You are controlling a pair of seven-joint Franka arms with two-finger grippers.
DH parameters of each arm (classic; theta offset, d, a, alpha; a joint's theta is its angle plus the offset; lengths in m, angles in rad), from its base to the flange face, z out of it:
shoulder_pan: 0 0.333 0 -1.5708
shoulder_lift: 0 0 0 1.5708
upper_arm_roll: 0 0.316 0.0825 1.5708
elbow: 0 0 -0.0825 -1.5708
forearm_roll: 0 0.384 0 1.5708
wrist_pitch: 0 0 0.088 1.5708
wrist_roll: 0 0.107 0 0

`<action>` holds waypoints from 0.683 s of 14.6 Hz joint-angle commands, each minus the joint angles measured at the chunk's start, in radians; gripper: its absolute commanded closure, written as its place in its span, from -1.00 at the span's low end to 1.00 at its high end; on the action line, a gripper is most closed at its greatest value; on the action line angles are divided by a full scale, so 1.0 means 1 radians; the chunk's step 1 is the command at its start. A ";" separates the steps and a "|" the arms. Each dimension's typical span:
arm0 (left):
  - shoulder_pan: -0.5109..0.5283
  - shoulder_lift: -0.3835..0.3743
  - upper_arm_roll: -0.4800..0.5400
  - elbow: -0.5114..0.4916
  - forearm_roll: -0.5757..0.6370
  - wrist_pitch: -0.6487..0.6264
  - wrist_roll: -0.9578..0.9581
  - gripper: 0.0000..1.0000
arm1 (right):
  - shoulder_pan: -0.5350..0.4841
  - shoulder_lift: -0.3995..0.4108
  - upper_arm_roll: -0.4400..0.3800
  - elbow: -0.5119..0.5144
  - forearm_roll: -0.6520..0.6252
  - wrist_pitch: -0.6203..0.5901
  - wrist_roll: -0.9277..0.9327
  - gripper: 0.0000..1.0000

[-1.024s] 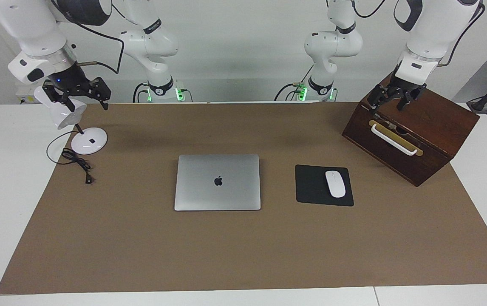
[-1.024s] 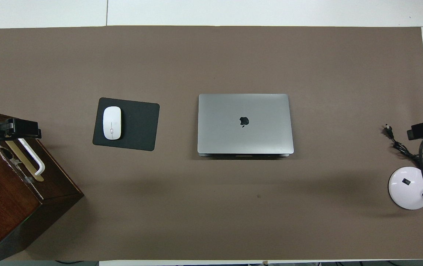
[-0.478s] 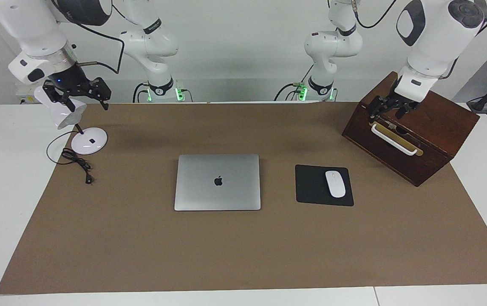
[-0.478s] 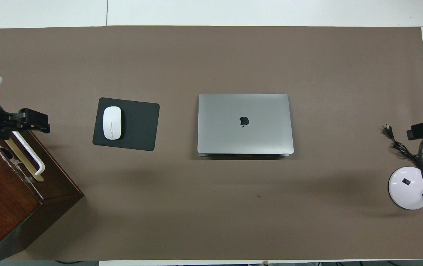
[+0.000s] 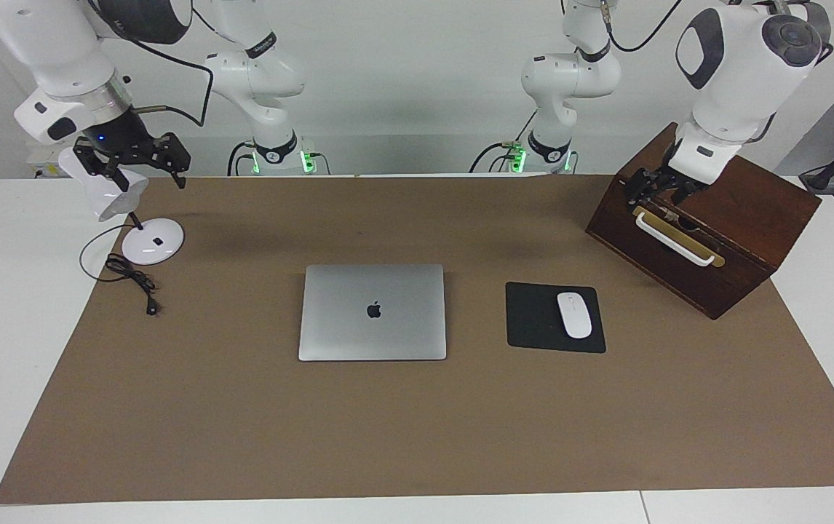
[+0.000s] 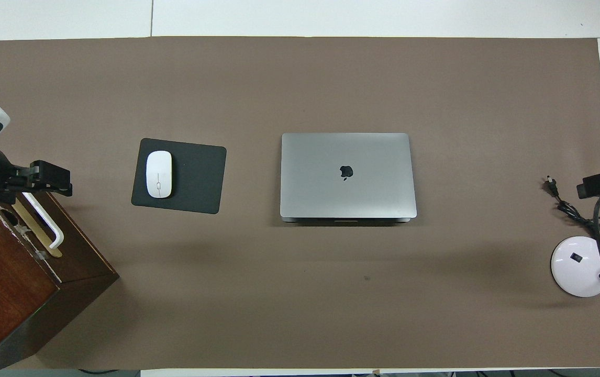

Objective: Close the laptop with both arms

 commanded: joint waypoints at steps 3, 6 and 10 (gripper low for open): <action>0.025 -0.007 -0.002 -0.003 -0.008 -0.018 0.054 -1.00 | 0.000 -0.020 0.003 -0.026 0.011 0.026 0.023 -1.00; 0.025 -0.007 -0.001 0.003 -0.008 0.003 0.060 -1.00 | 0.001 -0.018 0.002 -0.028 0.011 0.028 0.023 -1.00; 0.026 -0.006 -0.011 0.000 -0.003 0.084 0.133 -1.00 | 0.000 -0.018 0.003 -0.028 0.011 0.028 0.023 -1.00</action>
